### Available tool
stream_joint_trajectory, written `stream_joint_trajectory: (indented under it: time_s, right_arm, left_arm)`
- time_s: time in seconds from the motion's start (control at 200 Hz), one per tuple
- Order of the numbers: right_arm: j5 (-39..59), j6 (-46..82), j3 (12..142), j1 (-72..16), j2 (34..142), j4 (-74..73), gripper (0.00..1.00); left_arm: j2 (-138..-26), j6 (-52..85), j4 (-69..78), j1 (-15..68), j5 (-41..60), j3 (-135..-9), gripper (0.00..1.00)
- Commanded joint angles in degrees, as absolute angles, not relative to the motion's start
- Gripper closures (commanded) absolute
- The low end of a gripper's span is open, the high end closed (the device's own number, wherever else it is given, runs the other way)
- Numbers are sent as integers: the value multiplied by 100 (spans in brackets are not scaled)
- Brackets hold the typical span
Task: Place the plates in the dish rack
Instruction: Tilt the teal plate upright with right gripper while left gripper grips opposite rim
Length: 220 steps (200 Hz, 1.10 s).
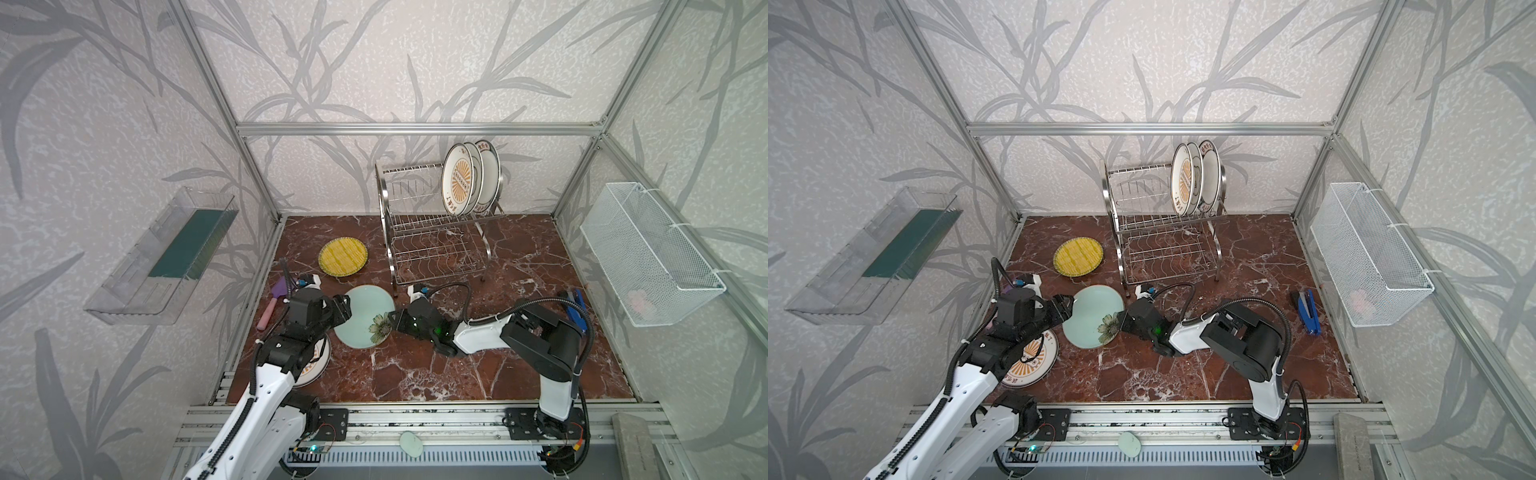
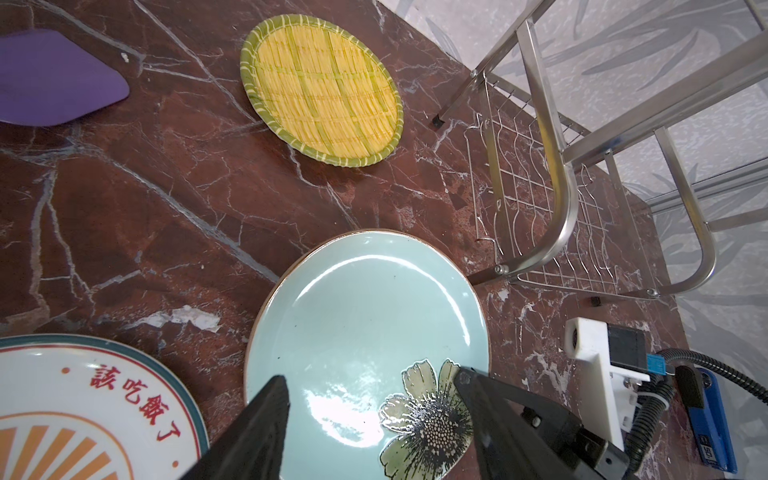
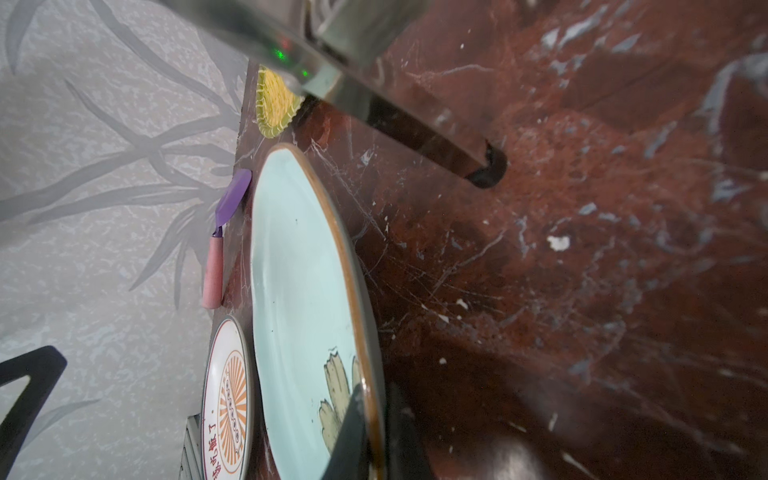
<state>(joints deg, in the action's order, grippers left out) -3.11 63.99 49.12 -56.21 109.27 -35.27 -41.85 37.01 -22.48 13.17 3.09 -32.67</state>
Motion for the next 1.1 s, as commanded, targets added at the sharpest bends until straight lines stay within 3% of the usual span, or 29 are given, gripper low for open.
stream_joint_trajectory:
  time_s: [0.0, 0.46, 0.64, 0.94, 1.095]
  right_arm:
    - [-165, 6344, 4976, -5618, 10256, -4045, 100]
    - [103, 5860, 4386, -5247, 8364, -3300, 100]
    - [362, 5686, 3967, -4754, 7630, -2916, 100]
    - [1053, 5513, 3386, -3732, 6516, -2334, 100]
    - [1583, 5466, 3301, -3291, 6284, -2205, 100]
  left_arm:
    - [-4151, 3647, -2355, 1292, 228, -3454, 33]
    - [-4190, 3438, -2008, 1292, 788, -3599, 33]
    - [-4154, 3307, -1848, 1292, 1238, -3682, 33]
    - [-4902, 3475, -1105, 1357, 2816, -3623, 33]
    - [-5154, 3760, -478, 1602, 2993, -3359, 34]
